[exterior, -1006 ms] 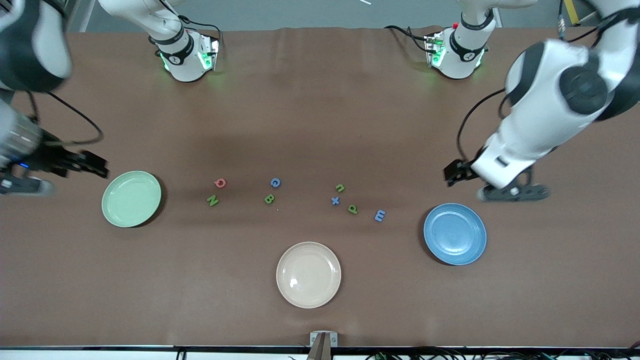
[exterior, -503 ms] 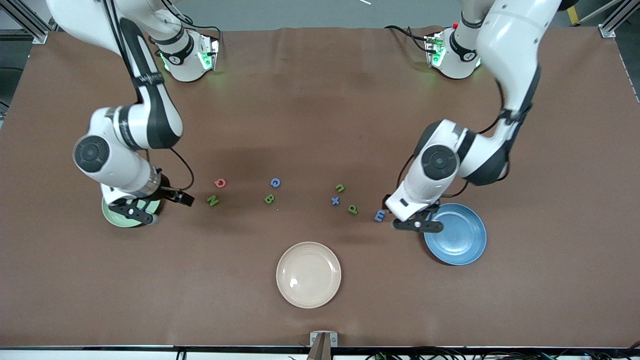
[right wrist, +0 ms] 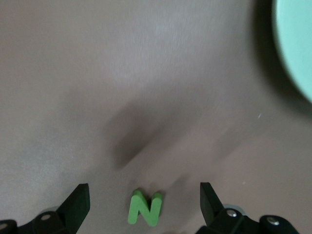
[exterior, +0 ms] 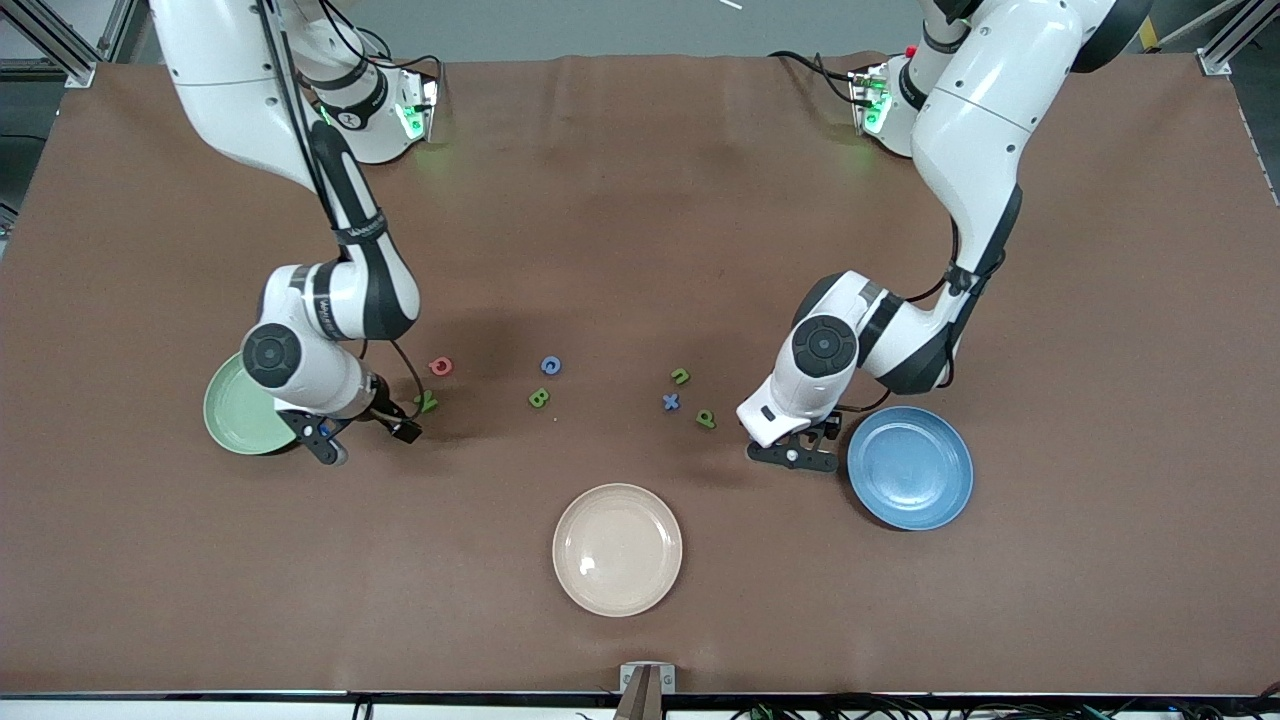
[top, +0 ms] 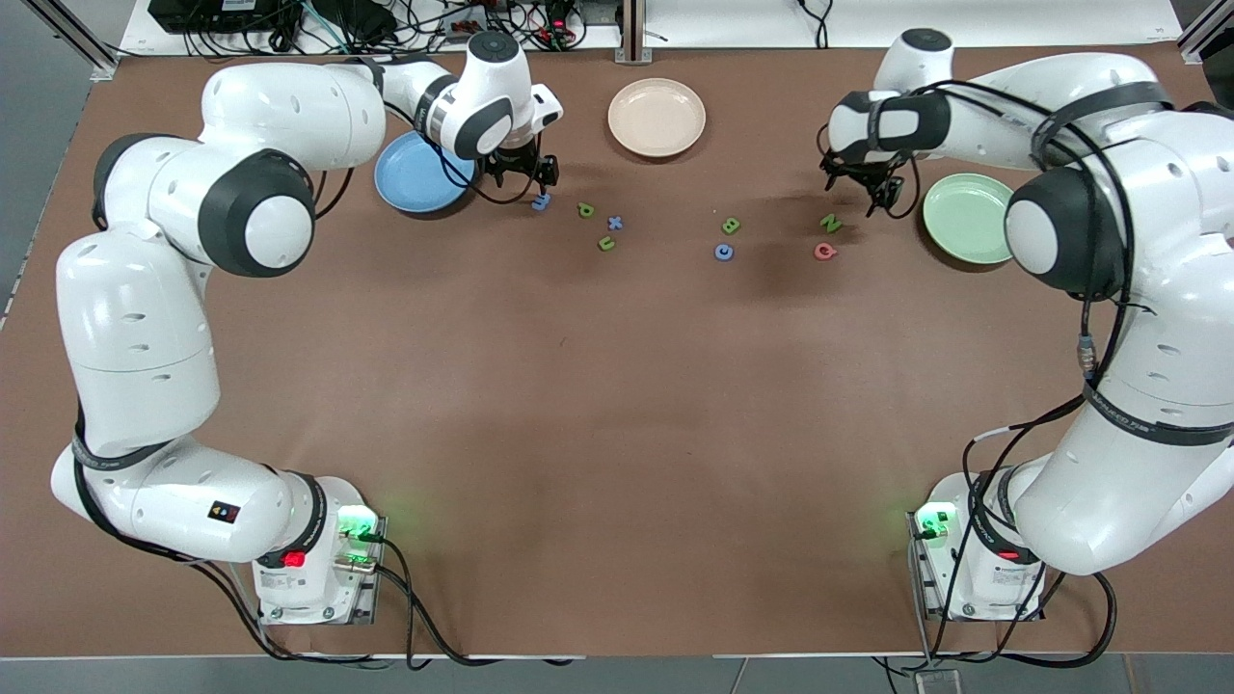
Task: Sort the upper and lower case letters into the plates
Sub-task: 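Grasp the blue letter with the left gripper while the right gripper grasps N, then lower the blue letter onto the blue plate while the right gripper lowers N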
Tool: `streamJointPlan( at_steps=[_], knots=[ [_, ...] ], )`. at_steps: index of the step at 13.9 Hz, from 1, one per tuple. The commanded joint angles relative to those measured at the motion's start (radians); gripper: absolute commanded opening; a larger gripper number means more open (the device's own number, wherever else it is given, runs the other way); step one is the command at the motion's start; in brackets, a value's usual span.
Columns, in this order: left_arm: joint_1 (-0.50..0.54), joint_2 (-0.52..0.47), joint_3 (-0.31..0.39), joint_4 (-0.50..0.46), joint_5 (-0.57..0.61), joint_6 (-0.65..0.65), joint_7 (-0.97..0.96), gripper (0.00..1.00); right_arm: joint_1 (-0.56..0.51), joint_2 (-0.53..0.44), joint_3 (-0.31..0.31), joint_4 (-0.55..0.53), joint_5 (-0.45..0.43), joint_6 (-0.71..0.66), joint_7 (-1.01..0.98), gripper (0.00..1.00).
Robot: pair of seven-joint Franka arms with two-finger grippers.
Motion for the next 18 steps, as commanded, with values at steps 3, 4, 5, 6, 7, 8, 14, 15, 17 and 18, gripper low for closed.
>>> streamJointPlan(
  at_steps=[3,4,5,6,7,8,14,15,17,18],
  knots=[
    [-0.031,0.034,0.003,0.027,0.014,-0.005,-0.048,0.78,0.037,0.018,-0.001,-0.001,0.056,0.011,0.038,0.83],
    [-0.031,0.04,0.003,0.027,0.014,-0.005,-0.048,0.76,0.039,0.019,-0.003,-0.001,0.058,0.013,0.038,0.79],
    [-0.031,0.043,0.003,0.027,0.014,-0.005,-0.048,0.75,0.042,0.024,-0.003,-0.001,0.058,0.011,0.038,0.75],
    [-0.031,0.048,0.003,0.027,0.015,-0.005,-0.046,0.74,0.044,0.027,-0.001,-0.001,0.058,0.011,0.038,0.72],
    [-0.031,0.054,0.003,0.027,0.014,-0.003,-0.048,0.73,0.045,0.033,-0.003,-0.001,0.058,0.013,0.036,0.68],
    [-0.031,0.06,0.001,0.029,0.012,-0.002,-0.048,0.7,0.047,0.039,-0.001,-0.004,0.058,0.014,0.035,0.66],
    [-0.029,0.075,0.001,0.056,0.003,-0.002,-0.046,0.28,0.059,0.039,-0.001,-0.029,0.058,0.03,0.032,0.48],
    [-0.022,0.071,0.001,0.06,-0.002,-0.002,-0.043,0.15,0.06,0.039,-0.001,-0.029,0.058,0.03,0.032,0.42],
    [-0.012,0.066,0.003,0.079,-0.003,-0.002,-0.042,0.0,0.064,0.039,-0.001,-0.027,0.058,0.028,0.03,0.31],
    [-0.006,0.061,0.009,0.092,-0.002,-0.003,-0.043,0.0,0.064,0.039,-0.001,-0.027,0.058,0.03,0.03,0.27]
  ],
)
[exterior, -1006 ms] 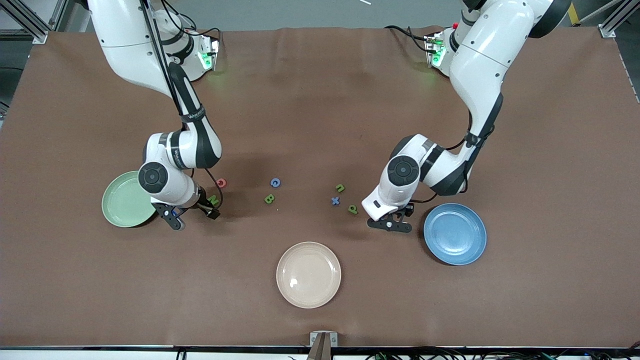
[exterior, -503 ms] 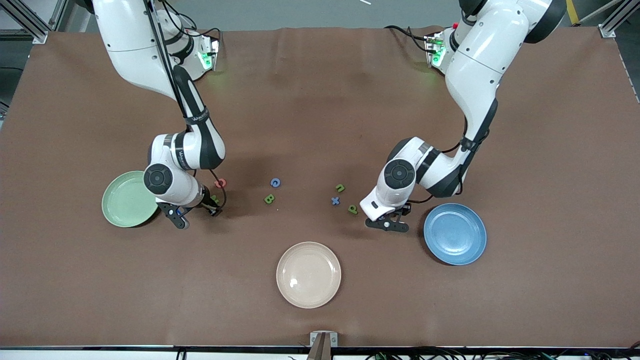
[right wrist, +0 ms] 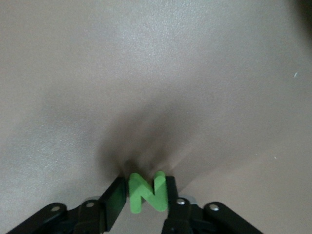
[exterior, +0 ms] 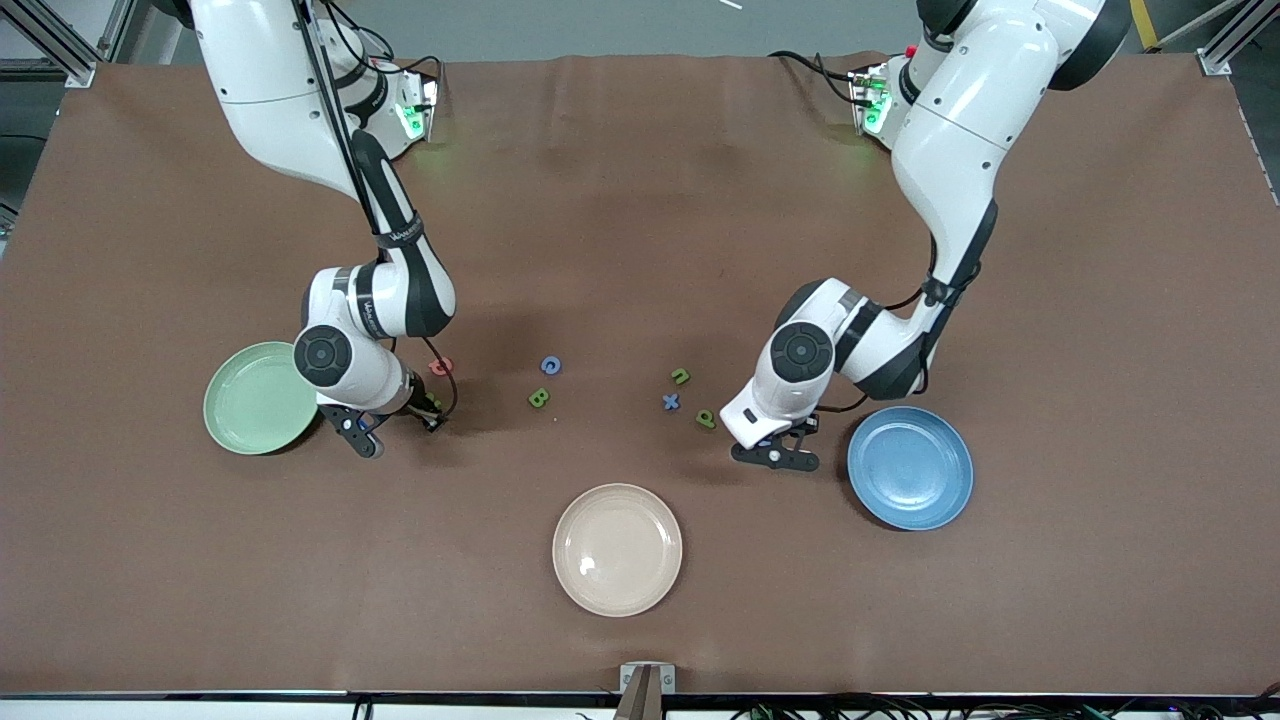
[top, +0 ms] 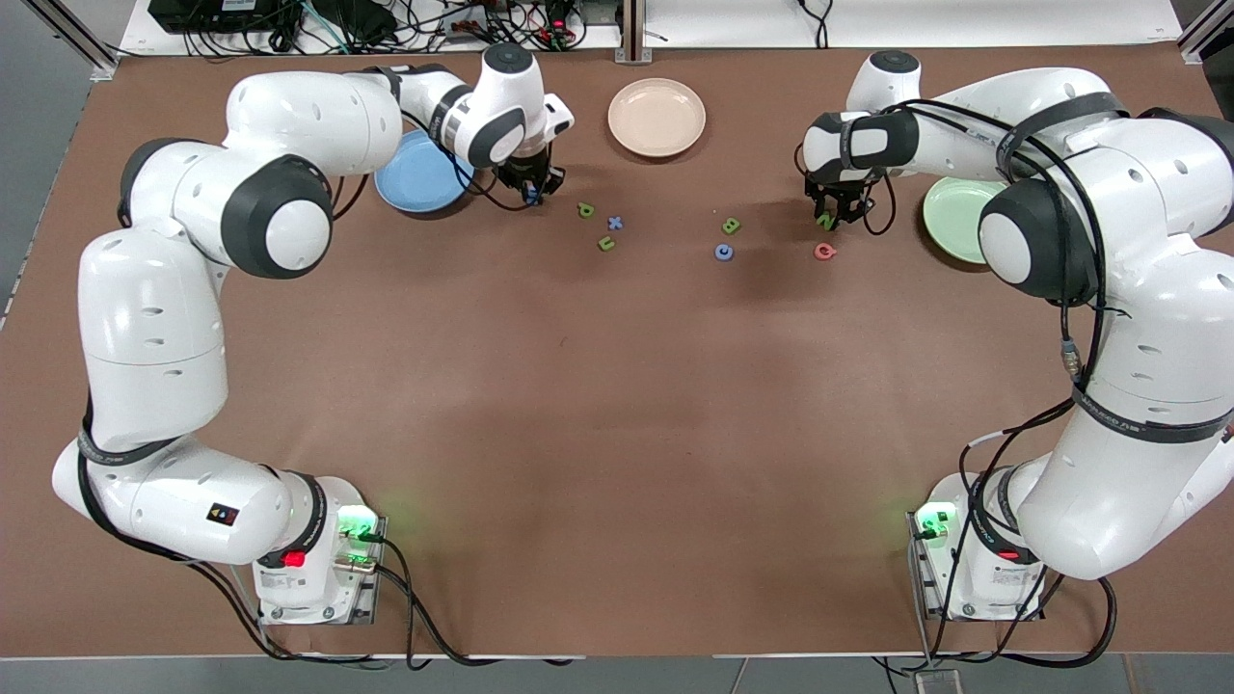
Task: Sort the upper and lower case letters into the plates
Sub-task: 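Lower the blue letter onto the blue plate while the right gripper lowers N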
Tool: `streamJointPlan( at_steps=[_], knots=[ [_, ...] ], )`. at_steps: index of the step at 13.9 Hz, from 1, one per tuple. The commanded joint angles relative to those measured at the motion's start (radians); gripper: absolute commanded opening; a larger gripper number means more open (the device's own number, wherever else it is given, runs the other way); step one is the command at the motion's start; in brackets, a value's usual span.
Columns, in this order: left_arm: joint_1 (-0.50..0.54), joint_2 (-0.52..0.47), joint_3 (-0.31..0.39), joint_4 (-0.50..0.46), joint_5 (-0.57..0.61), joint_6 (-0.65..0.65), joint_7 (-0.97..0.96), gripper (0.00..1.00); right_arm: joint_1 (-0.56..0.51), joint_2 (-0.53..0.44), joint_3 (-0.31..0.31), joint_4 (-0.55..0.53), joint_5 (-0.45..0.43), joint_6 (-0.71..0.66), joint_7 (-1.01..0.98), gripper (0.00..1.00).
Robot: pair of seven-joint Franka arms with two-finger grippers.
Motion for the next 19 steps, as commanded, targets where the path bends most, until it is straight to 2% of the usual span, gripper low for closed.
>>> streamJointPlan(
  at_steps=[1,3,5,7,8,9,10,11,13,14,16,19],
  knots=[
    [0.025,-0.017,0.011,0.041,-0.001,-0.013,-0.001,0.0,0.016,0.001,-0.005,-0.024,0.018,0.007,0.003,0.22],
    [0.108,-0.074,0.008,0.035,0.009,-0.04,0.007,0.0,0.016,-0.001,-0.005,-0.016,0.018,-0.002,-0.001,0.18],
    [0.177,-0.088,0.009,0.032,0.009,-0.073,0.039,0.0,0.01,-0.017,-0.008,0.024,0.017,-0.04,-0.026,0.16],
    [0.244,-0.076,0.009,0.014,0.012,-0.071,0.042,0.01,-0.025,-0.051,-0.045,0.111,0.007,-0.233,-0.145,0.16],
    [0.26,-0.072,0.011,0.007,0.016,-0.073,0.042,0.05,-0.052,-0.07,-0.074,0.14,0.003,-0.318,-0.247,0.16],
    [0.283,-0.071,0.011,0.0,0.016,-0.071,0.039,0.23,-0.066,-0.086,-0.109,0.15,-0.006,-0.35,-0.376,0.16],
    [0.301,-0.071,0.011,-0.012,0.016,-0.071,0.033,0.68,-0.073,-0.102,-0.165,0.148,-0.009,-0.355,-0.512,0.16],
    [0.303,-0.072,0.011,-0.014,0.016,-0.073,0.035,0.98,-0.074,-0.1,-0.213,0.145,-0.009,-0.354,-0.625,0.16],
    [0.289,-0.08,0.005,-0.013,0.006,-0.077,0.009,1.0,-0.077,-0.099,-0.293,0.106,-0.009,-0.326,-0.832,0.17],
    [0.28,-0.085,-0.011,-0.011,0.002,-0.077,-0.022,1.0,-0.095,-0.097,-0.313,0.083,-0.009,-0.3,-0.922,0.17],
    [0.24,-0.083,-0.08,-0.002,0.0,-0.085,-0.184,1.0,-0.17,-0.093,-0.313,0.027,-0.006,-0.205,-1.084,0.17],
    [0.119,-0.056,-0.094,0.03,0.0,-0.082,-0.526,1.0,-0.238,-0.074,-0.306,-0.023,0.007,-0.113,-1.237,0.17]
  ],
)
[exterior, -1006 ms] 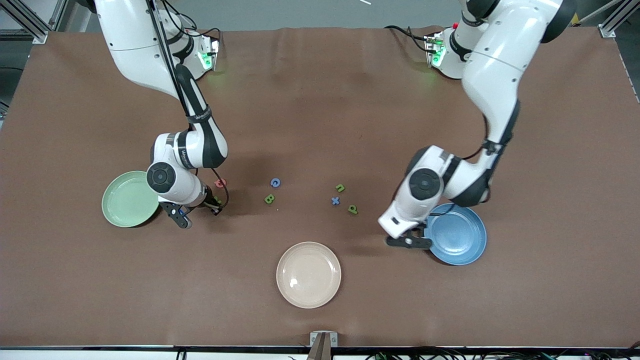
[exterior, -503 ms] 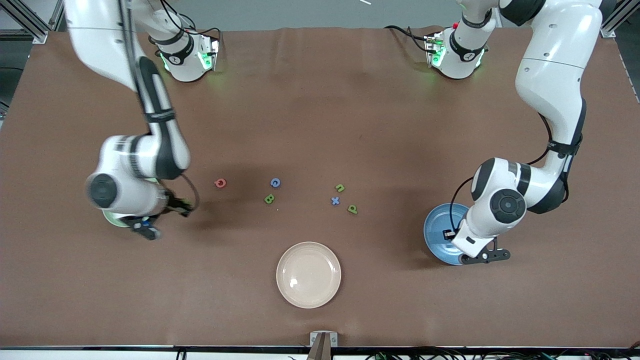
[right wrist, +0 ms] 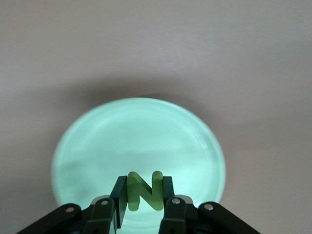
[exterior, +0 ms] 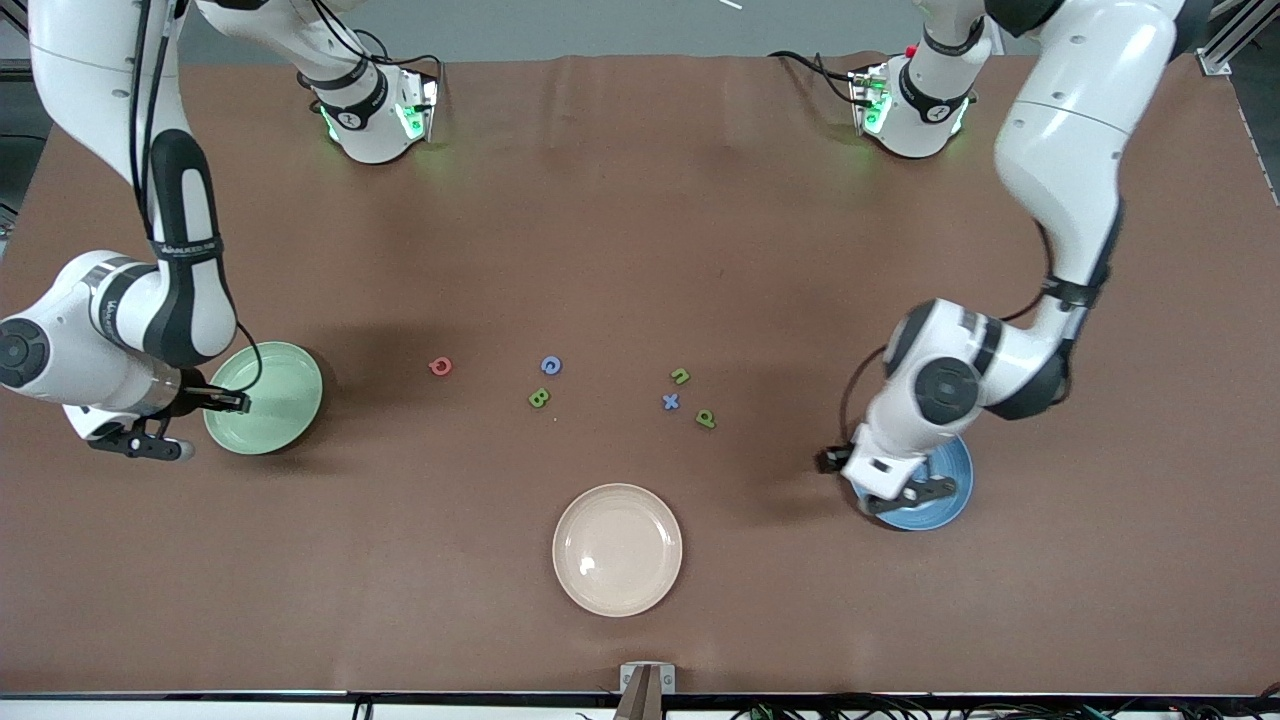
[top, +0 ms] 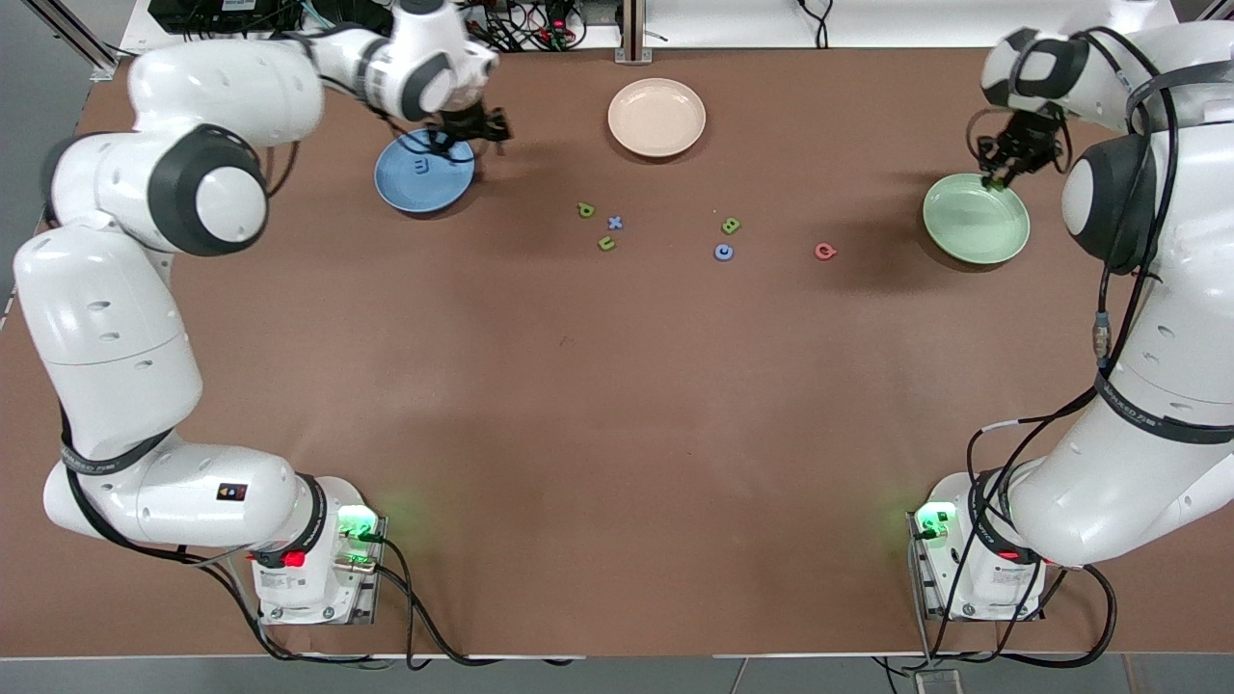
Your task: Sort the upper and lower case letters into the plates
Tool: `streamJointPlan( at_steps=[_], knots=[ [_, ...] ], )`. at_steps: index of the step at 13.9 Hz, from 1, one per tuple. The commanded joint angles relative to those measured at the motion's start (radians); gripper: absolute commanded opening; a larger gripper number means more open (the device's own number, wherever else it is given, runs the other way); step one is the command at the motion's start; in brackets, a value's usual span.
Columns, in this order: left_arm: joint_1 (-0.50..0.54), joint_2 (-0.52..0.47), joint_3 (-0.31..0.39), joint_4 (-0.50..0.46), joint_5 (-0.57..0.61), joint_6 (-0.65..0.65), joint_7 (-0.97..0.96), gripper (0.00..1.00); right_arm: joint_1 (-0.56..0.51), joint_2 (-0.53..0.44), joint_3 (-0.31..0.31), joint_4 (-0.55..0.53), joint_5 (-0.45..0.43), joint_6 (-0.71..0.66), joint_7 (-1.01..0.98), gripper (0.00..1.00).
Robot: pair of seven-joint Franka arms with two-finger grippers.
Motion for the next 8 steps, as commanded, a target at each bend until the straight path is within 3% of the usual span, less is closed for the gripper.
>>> streamJointPlan(
  at_steps=[1,5,8],
  knots=[
    [-0.112,0.021,0.007,0.031,0.001,-0.006,-0.278,1.0,-0.04,-0.002,0.013,-0.055,0.016,0.046,-0.104,0.17],
    [-0.25,0.083,0.008,0.074,0.001,0.008,-0.629,1.0,-0.031,0.001,0.019,-0.119,0.108,0.081,-0.164,0.17],
    [-0.304,0.122,0.017,0.073,0.013,0.076,-0.839,0.97,-0.045,0.014,0.048,-0.139,0.128,0.118,-0.168,0.18]
  ],
)
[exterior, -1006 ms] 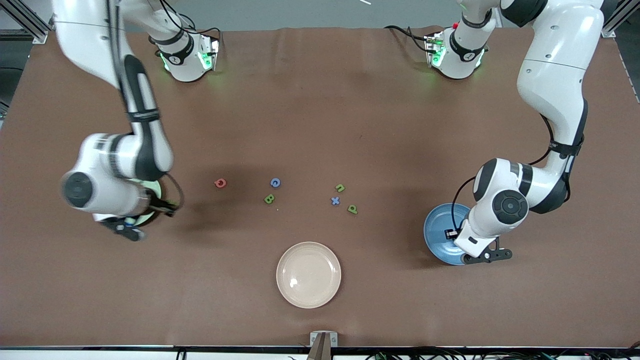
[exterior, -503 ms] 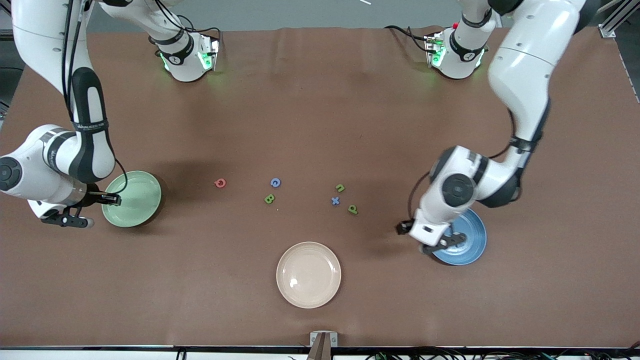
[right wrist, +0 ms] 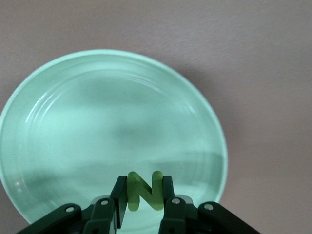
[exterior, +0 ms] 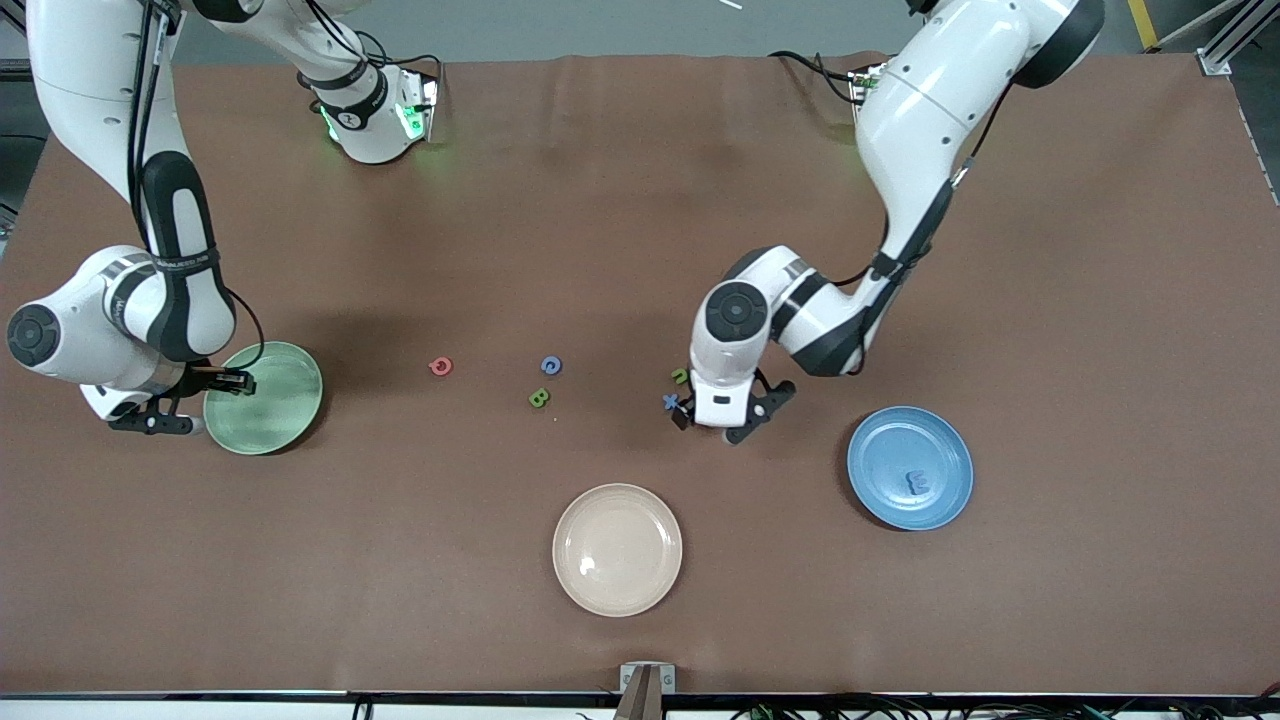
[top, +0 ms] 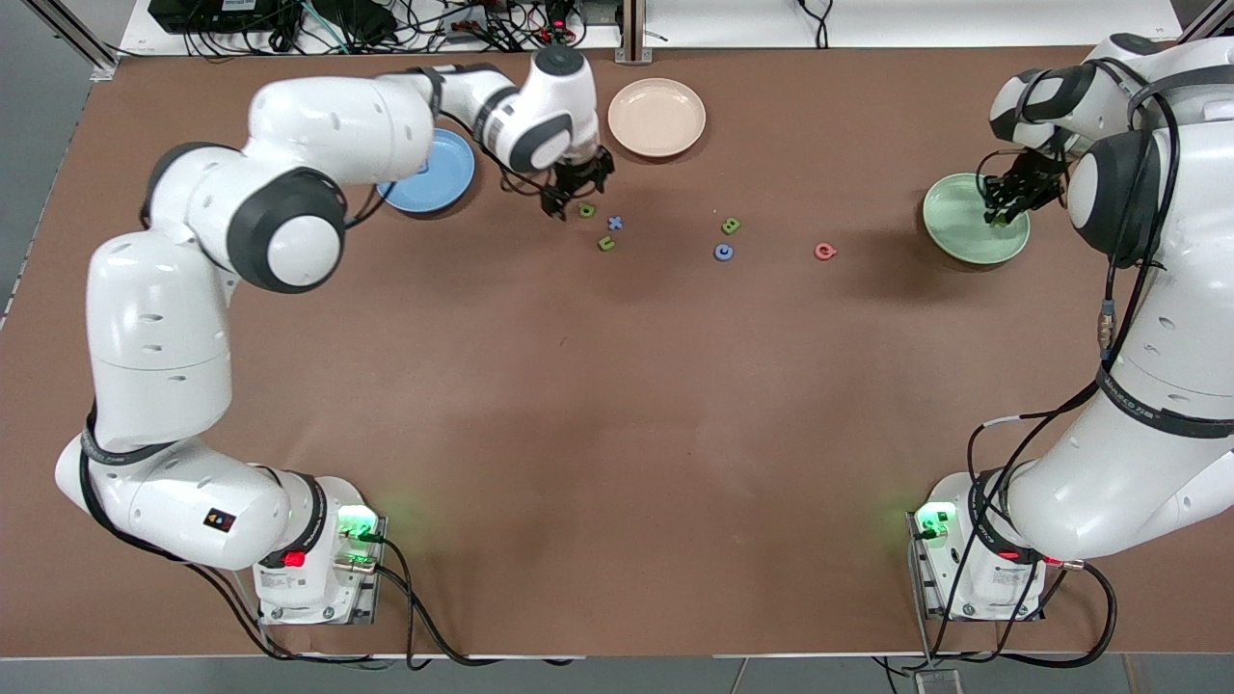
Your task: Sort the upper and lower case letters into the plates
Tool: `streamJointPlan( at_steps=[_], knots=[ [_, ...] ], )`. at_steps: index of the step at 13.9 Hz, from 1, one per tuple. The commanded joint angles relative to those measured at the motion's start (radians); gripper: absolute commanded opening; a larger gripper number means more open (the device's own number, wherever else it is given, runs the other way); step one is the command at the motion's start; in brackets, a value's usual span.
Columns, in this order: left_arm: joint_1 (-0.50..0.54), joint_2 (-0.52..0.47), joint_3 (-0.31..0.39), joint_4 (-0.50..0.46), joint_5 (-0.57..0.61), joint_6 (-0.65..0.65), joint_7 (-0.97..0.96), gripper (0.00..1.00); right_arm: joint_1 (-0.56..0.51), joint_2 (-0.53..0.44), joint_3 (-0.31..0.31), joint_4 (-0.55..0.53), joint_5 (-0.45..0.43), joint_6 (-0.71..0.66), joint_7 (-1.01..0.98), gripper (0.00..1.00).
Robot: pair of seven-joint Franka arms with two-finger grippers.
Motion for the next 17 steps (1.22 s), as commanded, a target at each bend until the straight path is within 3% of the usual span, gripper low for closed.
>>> streamJointPlan(
  at_steps=[1,2,3,4,5,7,9,11,13,14,17],
  knots=[
    [-0.016,0.046,0.013,0.032,0.012,0.04,-0.145,0.93,-0.008,0.0,0.017,-0.035,0.034,0.046,-0.029,0.19],
    [-0.018,0.054,0.016,0.034,0.012,0.046,-0.159,0.89,-0.008,0.0,0.018,-0.035,0.034,0.046,-0.029,0.19],
    [-0.018,0.057,0.019,0.034,0.012,0.054,-0.173,0.84,-0.009,0.0,0.018,-0.033,0.034,0.043,-0.027,0.28],
    [-0.018,0.06,0.019,0.035,0.012,0.055,-0.187,0.77,-0.005,-0.002,0.018,-0.03,0.034,0.037,-0.026,0.67],
    [-0.018,0.06,0.024,0.035,0.012,0.055,-0.196,0.75,0.001,-0.011,0.018,-0.026,0.034,0.03,-0.017,1.0],
    [-0.018,0.06,0.039,0.037,0.012,0.055,-0.202,0.74,0.018,-0.049,0.018,0.0,0.032,-0.046,-0.013,1.0],
    [-0.018,0.071,0.042,0.037,0.012,0.055,-0.199,0.62,0.066,-0.08,0.018,0.029,0.032,-0.109,0.009,1.0],
    [-0.016,0.072,0.042,0.037,0.012,0.055,-0.195,0.39,0.141,-0.114,0.018,0.028,0.032,-0.115,0.097,1.0],
    [-0.016,0.072,0.042,0.04,0.012,0.055,-0.192,0.08,0.23,-0.115,0.018,0.019,0.032,-0.111,0.176,1.0],
    [-0.015,0.065,0.054,0.04,0.019,0.055,-0.189,0.0,0.273,-0.114,0.02,0.016,0.034,-0.105,0.233,1.0],
    [0.037,0.017,0.09,0.037,0.123,0.017,-0.124,0.0,0.374,-0.109,0.02,0.002,0.038,-0.086,0.351,1.0]
  ],
)
